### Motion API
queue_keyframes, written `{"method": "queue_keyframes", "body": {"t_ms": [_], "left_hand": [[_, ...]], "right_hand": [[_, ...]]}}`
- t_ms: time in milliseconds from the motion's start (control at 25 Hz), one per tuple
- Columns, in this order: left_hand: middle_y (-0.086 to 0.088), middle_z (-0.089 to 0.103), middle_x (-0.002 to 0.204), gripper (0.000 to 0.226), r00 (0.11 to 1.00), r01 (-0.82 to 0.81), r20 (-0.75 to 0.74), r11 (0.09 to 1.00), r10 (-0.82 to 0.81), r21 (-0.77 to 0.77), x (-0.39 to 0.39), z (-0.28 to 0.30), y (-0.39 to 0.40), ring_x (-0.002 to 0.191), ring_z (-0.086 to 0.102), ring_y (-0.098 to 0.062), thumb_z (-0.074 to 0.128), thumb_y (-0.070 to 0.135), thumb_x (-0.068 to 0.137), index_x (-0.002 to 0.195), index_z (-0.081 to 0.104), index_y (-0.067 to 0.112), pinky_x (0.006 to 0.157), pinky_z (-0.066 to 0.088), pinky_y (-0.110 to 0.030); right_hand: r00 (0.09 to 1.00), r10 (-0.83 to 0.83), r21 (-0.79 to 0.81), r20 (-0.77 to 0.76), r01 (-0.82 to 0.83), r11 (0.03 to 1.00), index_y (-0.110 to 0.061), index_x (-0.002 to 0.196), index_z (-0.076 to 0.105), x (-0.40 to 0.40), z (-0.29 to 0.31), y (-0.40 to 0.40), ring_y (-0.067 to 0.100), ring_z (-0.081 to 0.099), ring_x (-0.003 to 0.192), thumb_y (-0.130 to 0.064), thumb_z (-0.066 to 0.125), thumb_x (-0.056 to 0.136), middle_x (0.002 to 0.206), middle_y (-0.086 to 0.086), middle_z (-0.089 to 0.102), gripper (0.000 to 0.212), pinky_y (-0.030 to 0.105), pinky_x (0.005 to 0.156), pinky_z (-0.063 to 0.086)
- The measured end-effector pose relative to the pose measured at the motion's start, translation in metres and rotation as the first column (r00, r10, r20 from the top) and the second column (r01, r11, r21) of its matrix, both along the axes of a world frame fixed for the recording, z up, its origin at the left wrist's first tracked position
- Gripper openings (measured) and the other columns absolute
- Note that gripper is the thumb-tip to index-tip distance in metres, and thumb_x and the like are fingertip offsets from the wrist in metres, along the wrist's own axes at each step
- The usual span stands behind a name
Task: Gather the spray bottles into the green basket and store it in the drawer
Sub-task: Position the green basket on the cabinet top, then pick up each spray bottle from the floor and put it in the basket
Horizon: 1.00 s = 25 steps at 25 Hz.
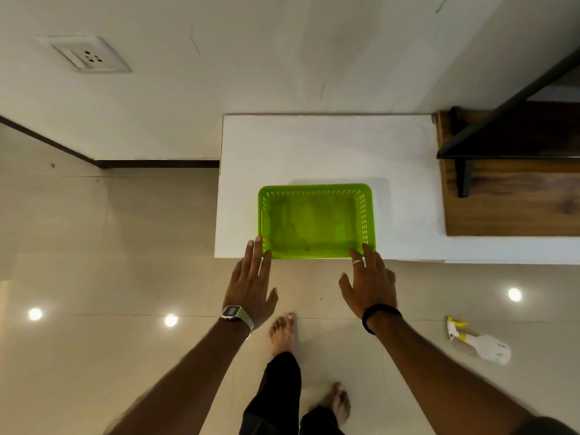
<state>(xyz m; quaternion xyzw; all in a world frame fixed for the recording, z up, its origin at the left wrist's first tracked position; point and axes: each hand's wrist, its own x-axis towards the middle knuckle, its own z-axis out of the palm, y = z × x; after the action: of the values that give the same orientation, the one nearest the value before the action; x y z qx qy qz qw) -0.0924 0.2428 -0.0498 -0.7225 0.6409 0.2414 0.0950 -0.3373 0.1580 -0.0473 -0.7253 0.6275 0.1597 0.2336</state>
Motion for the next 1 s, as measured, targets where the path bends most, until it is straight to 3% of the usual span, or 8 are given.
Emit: {"method": "queue_keyframes", "body": {"t_ms": [200,320,440,600,840,1000], "left_hand": [[-0.02,-0.006,0.169,0.088,0.999,-0.023,-0.041,0.999,0.021,-0.034,-0.004,0.008,0.004,0.157,-0.002,-0.036,0.05,0.044,0.088,0.16,0.012,0.009,0.122,0.03,-0.048],[-0.021,0.0,0.169,0.088,0.995,-0.05,-0.094,0.989,0.037,-0.138,-0.017,0.016,0.004,0.157,0.002,-0.037,0.054,0.044,0.088,0.16,0.015,0.01,0.12,0.022,-0.048],[-0.021,0.006,0.169,0.087,0.98,0.164,-0.076,0.968,-0.182,-0.191,-0.044,0.015,0.015,0.157,0.008,-0.037,0.055,0.044,0.087,0.159,0.02,0.011,0.118,0.022,-0.051],[-0.022,0.011,0.168,0.091,0.867,0.495,-0.018,0.863,-0.499,-0.103,-0.099,0.004,0.031,0.153,0.021,-0.041,0.059,0.046,0.081,0.158,0.024,0.013,0.116,0.028,-0.054],[-0.025,0.03,0.161,0.099,0.723,0.69,0.0,0.722,-0.691,0.056,-0.234,0.002,0.034,0.144,0.04,-0.045,0.077,0.039,0.067,0.152,0.038,0.008,0.101,0.052,-0.054],[-0.023,0.022,0.164,0.096,0.576,0.817,-0.04,0.575,-0.816,0.036,-0.365,-0.011,0.063,0.149,0.031,-0.041,0.071,0.036,0.073,0.155,0.031,0.008,0.099,0.053,-0.047]], "right_hand": [[0.999,-0.027,-0.039,0.025,0.028,0.999,-0.024,0.159,0.016,0.0,0.007,0.022,0.031,0.029,0.148,-0.039,0.057,0.09,0.168,0.014,0.0,0.082,0.05,0.105,0.042],[0.986,-0.134,-0.112,0.099,0.145,0.983,-0.023,0.16,0.004,-0.004,0.011,0.036,0.033,0.027,0.149,-0.037,0.061,0.085,0.167,0.017,-0.003,0.095,0.051,0.106,0.041],[0.962,-0.25,-0.068,0.113,0.258,0.964,-0.028,0.159,-0.005,-0.023,0.01,0.059,0.03,0.014,0.153,-0.041,0.058,0.086,0.168,0.014,-0.007,0.097,0.053,0.113,0.031],[0.922,-0.384,0.006,0.052,0.384,0.923,-0.03,0.158,-0.01,-0.089,-0.001,0.104,0.027,0.001,0.155,-0.044,0.051,0.088,0.168,0.009,-0.013,0.094,0.056,0.116,0.022],[0.841,-0.541,0.104,0.0,0.538,0.836,-0.028,0.158,-0.008,-0.232,-0.022,0.199,0.026,-0.002,0.155,-0.043,0.044,0.092,0.168,0.009,-0.009,0.086,0.055,0.118,0.013],[0.708,-0.705,0.168,-0.027,0.699,0.695,-0.028,0.158,-0.004,-0.339,-0.038,0.285,0.026,0.001,0.155,-0.043,0.042,0.092,0.168,0.009,-0.003,0.082,0.055,0.117,0.013]]}}
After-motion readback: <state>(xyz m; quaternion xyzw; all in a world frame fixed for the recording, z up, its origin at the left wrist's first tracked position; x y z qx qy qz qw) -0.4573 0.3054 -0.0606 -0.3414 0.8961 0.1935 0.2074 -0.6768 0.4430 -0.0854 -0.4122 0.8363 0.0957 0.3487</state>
